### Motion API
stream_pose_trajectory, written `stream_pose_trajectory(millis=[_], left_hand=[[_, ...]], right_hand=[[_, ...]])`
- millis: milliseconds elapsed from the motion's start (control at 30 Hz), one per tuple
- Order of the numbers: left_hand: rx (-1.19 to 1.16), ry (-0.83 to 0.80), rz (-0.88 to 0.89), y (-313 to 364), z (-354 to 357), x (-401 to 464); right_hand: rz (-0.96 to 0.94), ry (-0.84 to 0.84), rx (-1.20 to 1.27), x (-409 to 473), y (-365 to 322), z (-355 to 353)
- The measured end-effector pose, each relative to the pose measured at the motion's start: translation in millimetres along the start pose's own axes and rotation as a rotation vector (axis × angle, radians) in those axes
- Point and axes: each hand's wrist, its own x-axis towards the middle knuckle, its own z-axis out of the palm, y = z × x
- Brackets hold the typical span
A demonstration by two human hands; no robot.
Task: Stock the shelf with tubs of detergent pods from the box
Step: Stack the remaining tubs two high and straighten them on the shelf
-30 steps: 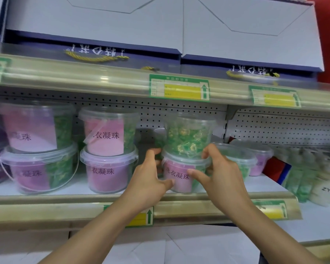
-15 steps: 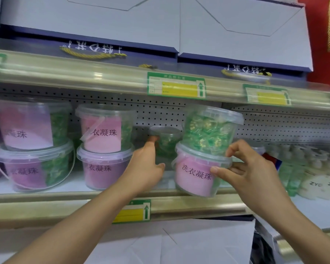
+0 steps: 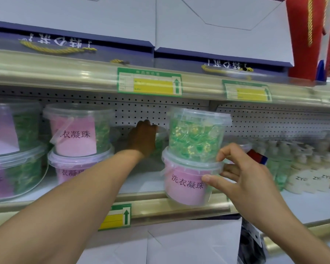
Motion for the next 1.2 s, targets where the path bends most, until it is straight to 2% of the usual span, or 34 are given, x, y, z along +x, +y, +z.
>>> stream_pose_trajectory(millis=[133, 267, 467, 600, 767, 933, 1067, 1200], left_hand=[[0.194, 0.037, 0.063, 5.7, -5.8, -3.1], [0.285, 0.038, -0.011, 7.2, -11.7, -14.6], [0.296, 0.039, -0.099, 5.2, -23.6, -37.5], [0.073, -0.03, -0.023, 11.8, -25.3, -34.8], [0.201, -0.018, 0.038, 15.9, -27.7, -35.8], [0.296, -0.055, -0.013, 2.4, -38.2, -50.8], [0.128, -0.078, 0.014, 8.0, -41.4, -43.7], [0.144, -0.062, 0.006, 17.4, -29.2, -31.8]], right_hand=[[-0.016, 0.017, -0.004, -0.4, 0.9, -0.7], [-0.038, 0.016, -0.002, -0.6, 1.3, -1.8], [-0.057, 0.012, -0.013, 0.5, 1.6, -3.2], [-0.06, 0.007, -0.028, 1.3, 0.7, -2.4], [-0.049, 0.008, -0.031, 1.2, -0.2, -2.6], [-0.029, 0.006, -0.001, -2.3, -3.5, -3.2], [-0.02, 0.007, -0.002, -3.5, -5.9, -2.2], [-0.016, 0.015, -0.004, -4.0, -7.7, -1.1]])
